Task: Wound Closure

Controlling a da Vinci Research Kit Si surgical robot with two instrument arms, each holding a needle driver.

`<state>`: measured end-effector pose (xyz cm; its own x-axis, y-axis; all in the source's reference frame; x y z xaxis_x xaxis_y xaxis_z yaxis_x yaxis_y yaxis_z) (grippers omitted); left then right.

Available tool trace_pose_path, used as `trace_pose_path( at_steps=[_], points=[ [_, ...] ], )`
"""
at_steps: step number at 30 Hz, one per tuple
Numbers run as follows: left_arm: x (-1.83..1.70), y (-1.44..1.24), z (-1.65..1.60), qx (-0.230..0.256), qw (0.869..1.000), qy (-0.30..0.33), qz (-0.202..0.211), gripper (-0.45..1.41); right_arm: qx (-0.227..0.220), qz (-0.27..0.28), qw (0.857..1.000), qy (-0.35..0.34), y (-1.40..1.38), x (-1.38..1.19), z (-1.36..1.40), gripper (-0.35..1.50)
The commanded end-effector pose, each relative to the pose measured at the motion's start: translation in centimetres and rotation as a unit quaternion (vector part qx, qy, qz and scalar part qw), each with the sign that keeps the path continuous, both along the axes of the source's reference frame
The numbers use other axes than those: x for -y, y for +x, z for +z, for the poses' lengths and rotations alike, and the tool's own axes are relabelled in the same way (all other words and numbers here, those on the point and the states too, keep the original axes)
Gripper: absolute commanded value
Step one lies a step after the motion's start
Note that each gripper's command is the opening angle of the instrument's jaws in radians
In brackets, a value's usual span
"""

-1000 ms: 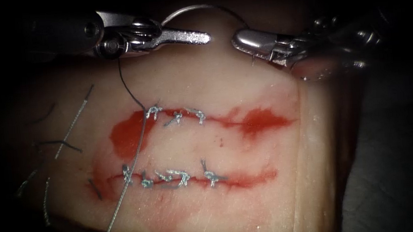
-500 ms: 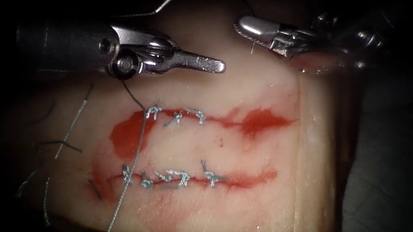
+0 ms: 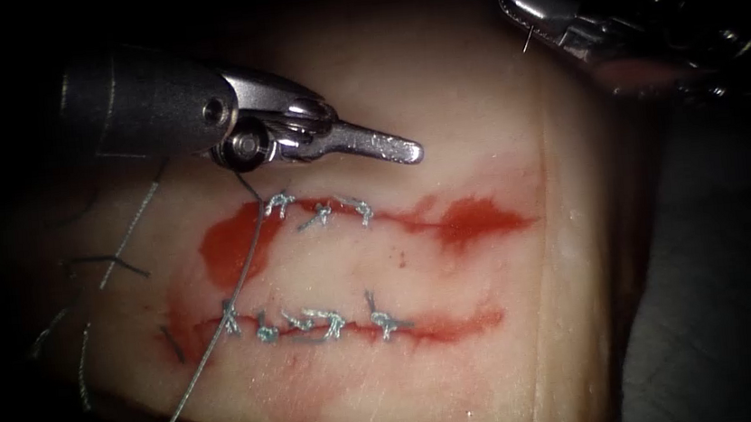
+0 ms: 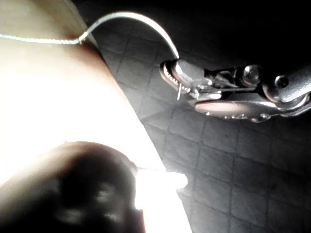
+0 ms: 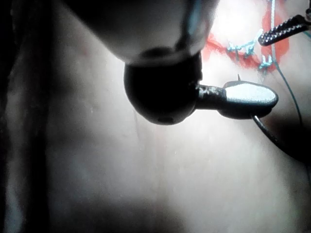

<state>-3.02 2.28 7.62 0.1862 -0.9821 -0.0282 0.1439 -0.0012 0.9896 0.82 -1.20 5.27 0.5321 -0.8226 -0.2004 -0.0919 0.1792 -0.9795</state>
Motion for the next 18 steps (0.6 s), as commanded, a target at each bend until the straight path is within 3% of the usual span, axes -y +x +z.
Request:
trace_pose_path(
  at_steps=[1, 2, 3, 6, 10, 13, 14, 16, 18],
  points=[
    [-0.02, -0.07, 0.09, 0.009, 1.0, -0.004, -0.003, 0.84, -0.035, -0.018, 0.999, 0.035, 0.12, -0.01, 0.05, -0.35],
    [-0.02, -0.1, 0.13, 0.026, 1.0, -0.005, -0.006, 0.79, -0.049, -0.029, 0.997, 0.045, 0.15, 0.01, 0.04, -0.35],
    [-0.03, -0.13, 0.26, 0.089, 0.996, -0.012, -0.028, 0.78, -0.083, -0.061, 0.992, 0.066, 0.27, 0.06, 0.03, -0.35],
    [-0.09, -0.12, 0.38, 0.156, 0.986, -0.016, -0.052, 0.81, -0.116, -0.099, 0.985, 0.08, 0.47, 0.16, 0.05, -0.35],
    [-0.17, -0.06, 0.48, 0.164, 0.984, -0.017, -0.074, 0.84, -0.133, -0.118, 0.98, 0.087, 0.65, 0.25, 0.1, -0.35],
    [-0.19, -0.05, 0.55, 0.172, 0.98, -0.02, -0.098, 0.74, -0.141, -0.125, 0.978, 0.091, 0.74, 0.29, 0.11, -0.35],
    [-0.19, -0.05, 0.58, 0.196, 0.973, -0.027, -0.122, 0.69, -0.142, -0.125, 0.978, 0.091, 0.78, 0.31, 0.1, -0.35],
    [-0.19, -0.06, 0.59, 0.21, 0.968, -0.039, -0.131, 0.69, -0.142, -0.125, 0.978, 0.091, 0.79, 0.31, 0.1, -0.35],
    [-0.2, -0.08, 0.59, 0.239, 0.956, -0.068, -0.155, 0.76, -0.142, -0.124, 0.978, 0.091, 0.8, 0.32, 0.08, -0.35]
  ],
)
